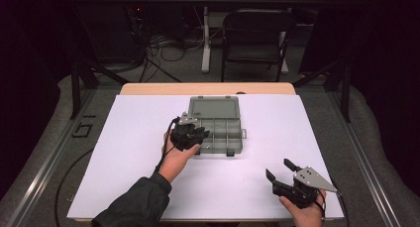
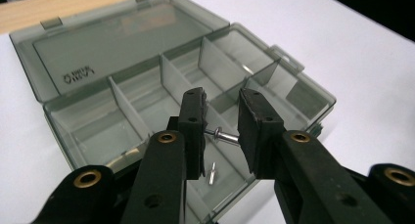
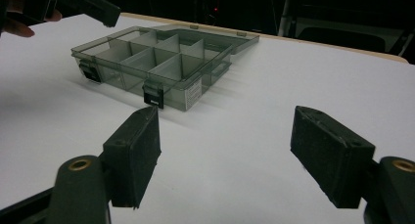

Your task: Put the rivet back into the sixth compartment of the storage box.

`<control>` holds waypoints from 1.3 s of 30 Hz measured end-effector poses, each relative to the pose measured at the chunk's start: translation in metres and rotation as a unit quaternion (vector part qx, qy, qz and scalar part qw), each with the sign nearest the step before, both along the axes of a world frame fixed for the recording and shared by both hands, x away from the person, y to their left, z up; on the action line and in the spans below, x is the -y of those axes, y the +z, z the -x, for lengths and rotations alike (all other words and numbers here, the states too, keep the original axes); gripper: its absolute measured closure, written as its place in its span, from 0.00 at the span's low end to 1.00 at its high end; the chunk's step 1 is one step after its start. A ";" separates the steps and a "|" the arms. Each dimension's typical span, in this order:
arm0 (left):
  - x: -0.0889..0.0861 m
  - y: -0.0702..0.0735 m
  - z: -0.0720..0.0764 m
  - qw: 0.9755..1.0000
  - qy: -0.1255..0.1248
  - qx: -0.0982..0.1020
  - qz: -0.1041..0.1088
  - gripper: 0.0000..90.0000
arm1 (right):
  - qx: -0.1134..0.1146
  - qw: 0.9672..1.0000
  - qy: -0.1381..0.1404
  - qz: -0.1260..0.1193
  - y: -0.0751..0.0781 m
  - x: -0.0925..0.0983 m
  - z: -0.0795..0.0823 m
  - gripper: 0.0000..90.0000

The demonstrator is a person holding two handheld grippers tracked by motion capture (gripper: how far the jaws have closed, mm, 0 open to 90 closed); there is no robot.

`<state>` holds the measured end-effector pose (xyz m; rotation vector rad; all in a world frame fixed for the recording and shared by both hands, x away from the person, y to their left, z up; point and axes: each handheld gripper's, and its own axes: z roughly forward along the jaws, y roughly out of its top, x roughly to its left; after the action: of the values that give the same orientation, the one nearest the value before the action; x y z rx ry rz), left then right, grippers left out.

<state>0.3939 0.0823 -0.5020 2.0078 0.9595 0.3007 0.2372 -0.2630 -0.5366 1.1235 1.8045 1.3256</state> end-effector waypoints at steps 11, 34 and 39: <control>0.002 -0.016 -0.004 1.000 0.000 -0.017 -0.014 0.81 | -0.002 1.000 0.001 -0.002 0.000 -0.001 0.000 0.29; 0.002 -0.017 -0.005 1.000 0.006 -0.018 0.005 0.60 | 0.001 1.000 0.000 -0.003 0.000 0.000 0.000 0.29; -0.004 -0.010 -0.002 1.000 0.013 -0.008 0.013 0.48 | 0.001 1.000 0.001 -0.002 0.000 0.000 0.000 0.29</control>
<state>0.3955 0.0859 -0.5119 1.9788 0.9947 0.2856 0.2372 -0.2627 -0.5363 1.1228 1.8024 1.3308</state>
